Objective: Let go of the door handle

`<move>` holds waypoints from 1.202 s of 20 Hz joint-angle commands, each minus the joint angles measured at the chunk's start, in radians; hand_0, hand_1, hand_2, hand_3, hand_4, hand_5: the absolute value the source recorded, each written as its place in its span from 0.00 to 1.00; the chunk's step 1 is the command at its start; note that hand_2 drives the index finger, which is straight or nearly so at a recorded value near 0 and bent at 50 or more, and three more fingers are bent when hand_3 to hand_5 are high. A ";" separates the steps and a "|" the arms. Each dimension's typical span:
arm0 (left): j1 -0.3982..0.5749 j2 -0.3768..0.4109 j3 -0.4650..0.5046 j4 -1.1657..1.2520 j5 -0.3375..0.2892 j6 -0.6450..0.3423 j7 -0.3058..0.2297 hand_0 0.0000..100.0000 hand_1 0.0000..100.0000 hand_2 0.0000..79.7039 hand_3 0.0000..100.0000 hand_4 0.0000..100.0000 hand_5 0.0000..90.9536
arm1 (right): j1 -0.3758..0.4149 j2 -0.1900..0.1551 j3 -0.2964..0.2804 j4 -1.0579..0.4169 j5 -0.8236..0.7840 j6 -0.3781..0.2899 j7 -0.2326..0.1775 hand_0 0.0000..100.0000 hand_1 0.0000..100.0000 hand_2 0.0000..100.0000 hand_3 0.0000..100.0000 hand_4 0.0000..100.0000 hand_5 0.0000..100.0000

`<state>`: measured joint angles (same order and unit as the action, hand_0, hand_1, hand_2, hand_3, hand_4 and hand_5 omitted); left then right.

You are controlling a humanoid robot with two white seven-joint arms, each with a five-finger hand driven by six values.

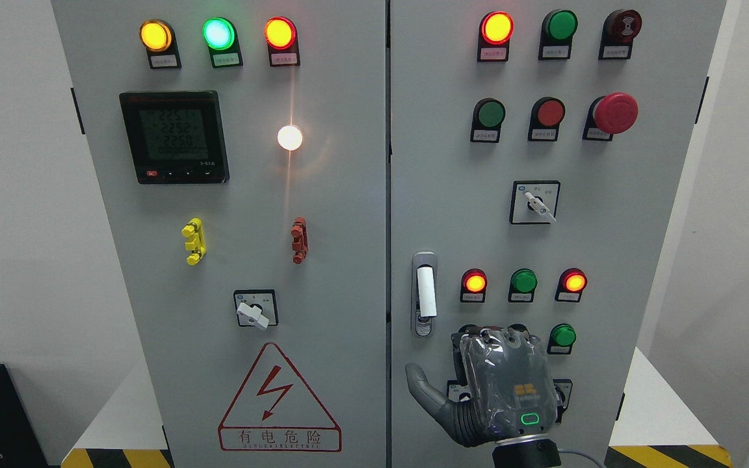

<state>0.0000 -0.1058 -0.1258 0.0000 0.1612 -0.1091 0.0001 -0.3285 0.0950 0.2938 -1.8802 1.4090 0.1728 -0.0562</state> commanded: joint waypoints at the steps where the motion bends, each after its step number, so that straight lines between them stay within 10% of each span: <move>1: -0.026 0.000 0.000 0.029 0.001 0.000 0.000 0.12 0.56 0.00 0.00 0.00 0.00 | -0.058 0.034 0.004 0.065 0.002 0.004 0.001 0.22 0.30 0.98 1.00 0.98 1.00; 24: -0.028 0.000 0.000 0.029 0.000 0.000 0.000 0.12 0.56 0.00 0.00 0.00 0.00 | -0.119 0.037 -0.012 0.130 -0.008 0.059 -0.001 0.26 0.31 0.97 1.00 0.98 1.00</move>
<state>0.0000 -0.1058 -0.1258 0.0000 0.1613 -0.1091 0.0001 -0.4386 0.1278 0.2882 -1.7759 1.4056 0.2227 -0.0552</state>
